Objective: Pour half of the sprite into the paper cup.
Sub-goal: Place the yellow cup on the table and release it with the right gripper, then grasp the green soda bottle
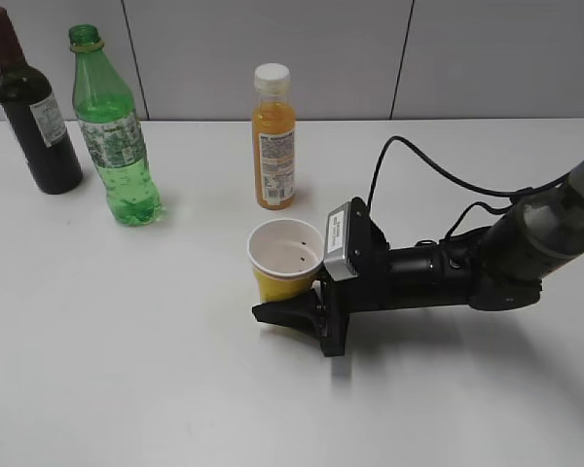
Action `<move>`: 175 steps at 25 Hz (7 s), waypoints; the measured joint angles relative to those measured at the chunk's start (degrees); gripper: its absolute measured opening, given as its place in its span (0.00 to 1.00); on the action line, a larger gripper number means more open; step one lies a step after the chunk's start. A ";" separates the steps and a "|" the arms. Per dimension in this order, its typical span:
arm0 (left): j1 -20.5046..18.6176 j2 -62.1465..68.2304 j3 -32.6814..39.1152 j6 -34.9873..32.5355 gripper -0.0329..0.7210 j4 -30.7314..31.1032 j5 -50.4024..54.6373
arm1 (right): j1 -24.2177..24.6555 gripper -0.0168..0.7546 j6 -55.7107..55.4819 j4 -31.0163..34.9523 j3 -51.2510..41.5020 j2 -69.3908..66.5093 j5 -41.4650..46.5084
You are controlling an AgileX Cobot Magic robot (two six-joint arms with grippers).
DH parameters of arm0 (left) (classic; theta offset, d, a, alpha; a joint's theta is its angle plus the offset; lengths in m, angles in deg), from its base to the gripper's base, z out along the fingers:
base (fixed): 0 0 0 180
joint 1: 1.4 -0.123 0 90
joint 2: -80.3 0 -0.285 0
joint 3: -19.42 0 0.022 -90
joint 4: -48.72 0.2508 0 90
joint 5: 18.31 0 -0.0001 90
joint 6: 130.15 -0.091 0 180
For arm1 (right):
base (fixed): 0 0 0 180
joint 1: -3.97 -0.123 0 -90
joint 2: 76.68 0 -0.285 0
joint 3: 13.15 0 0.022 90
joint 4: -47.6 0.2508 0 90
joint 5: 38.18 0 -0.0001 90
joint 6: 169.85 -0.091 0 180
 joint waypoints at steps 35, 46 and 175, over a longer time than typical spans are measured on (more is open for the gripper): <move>0.00 0.00 0.00 0.00 0.83 0.00 0.00 | 5.40 0.88 3.57 -0.04 -8.49 2.66 2.30; 0.00 0.00 0.00 0.00 0.83 0.00 0.00 | 15.18 0.84 8.09 10.34 -20.41 13.83 2.46; 0.00 0.00 0.00 0.00 0.83 0.00 0.00 | 18.55 0.79 20.28 69.04 -31.98 133.33 119.80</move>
